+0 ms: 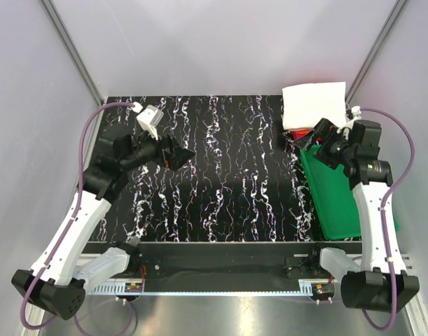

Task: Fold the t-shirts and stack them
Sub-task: Reset both grippers

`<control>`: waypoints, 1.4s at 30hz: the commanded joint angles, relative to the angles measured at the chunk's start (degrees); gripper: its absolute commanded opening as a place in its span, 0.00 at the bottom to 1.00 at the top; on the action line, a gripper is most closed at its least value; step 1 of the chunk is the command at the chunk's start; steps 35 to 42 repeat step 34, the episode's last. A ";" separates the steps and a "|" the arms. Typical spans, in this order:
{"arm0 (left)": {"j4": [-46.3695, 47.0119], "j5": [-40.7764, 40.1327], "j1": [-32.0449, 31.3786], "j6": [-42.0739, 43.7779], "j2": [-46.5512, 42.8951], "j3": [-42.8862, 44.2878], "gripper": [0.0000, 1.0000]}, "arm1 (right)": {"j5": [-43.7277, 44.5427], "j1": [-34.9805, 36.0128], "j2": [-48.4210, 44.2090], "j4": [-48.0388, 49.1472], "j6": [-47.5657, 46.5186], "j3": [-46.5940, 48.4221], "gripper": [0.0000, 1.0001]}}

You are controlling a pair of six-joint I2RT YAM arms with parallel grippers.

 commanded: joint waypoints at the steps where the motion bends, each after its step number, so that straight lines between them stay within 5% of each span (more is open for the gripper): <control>1: 8.55 1.67 0.14 0.17 -1.58 -2.20 0.99 | -2.20 -0.24 -5.44 4.95 0.46 -0.10 1.00; 13: 10.06 -0.35 0.14 1.31 -4.22 -4.92 0.99 | 4.66 -0.33 -8.26 6.62 2.48 -2.65 1.00; 42: 9.80 -2.72 0.41 1.05 -5.01 -5.28 0.99 | 3.78 -0.33 -9.31 7.14 2.22 -3.18 1.00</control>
